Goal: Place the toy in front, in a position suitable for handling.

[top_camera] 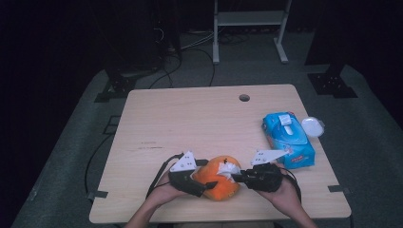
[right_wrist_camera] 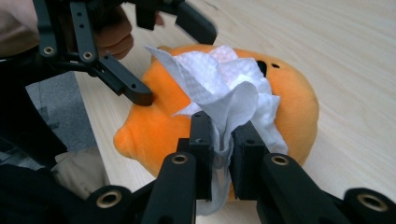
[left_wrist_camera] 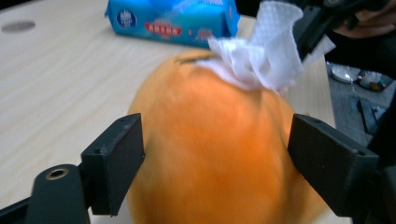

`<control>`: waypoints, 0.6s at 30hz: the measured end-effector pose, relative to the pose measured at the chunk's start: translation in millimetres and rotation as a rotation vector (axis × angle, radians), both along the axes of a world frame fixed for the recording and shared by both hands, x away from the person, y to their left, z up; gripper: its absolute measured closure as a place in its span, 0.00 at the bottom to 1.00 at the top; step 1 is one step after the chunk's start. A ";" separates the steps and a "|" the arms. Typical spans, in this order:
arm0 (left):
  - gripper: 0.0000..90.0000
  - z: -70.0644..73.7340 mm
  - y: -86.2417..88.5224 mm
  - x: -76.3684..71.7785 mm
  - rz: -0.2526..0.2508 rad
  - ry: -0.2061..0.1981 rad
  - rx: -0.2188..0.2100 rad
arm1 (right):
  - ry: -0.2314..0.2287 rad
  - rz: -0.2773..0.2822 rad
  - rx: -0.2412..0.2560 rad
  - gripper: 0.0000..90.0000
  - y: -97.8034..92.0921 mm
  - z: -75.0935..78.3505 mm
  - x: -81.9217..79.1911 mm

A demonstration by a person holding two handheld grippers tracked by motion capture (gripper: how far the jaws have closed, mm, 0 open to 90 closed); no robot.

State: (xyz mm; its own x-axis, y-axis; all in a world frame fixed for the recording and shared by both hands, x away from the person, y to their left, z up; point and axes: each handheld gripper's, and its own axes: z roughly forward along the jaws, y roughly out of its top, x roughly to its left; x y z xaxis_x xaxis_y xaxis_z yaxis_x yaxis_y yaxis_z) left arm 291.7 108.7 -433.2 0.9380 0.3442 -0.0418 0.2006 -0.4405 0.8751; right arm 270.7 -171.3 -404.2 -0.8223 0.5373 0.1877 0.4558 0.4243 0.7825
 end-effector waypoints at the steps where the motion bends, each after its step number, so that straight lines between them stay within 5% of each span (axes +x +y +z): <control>1: 0.29 -1.2 0.2 -1.1 -0.002 0.002 0.004 | -0.003 0.006 0.007 0.85 0.4 0.9 -0.2; 2: 0.37 -2.7 -0.6 -1.2 -0.011 -0.009 0.015 | -0.031 0.010 0.018 0.83 1.3 4.2 -0.7; 7: 0.43 -7.6 -7.9 1.2 -0.069 -0.033 0.004 | -0.087 -0.028 0.022 0.89 4.0 9.2 1.6; 12: 0.42 -6.6 -10.2 3.0 -0.091 -0.042 -0.001 | -0.120 -0.034 -0.053 0.95 11.5 -0.9 4.9; 18: 0.28 -5.4 -4.9 11.4 0.018 -0.037 -0.019 | -0.086 -0.030 -0.113 0.97 2.0 -8.4 2.6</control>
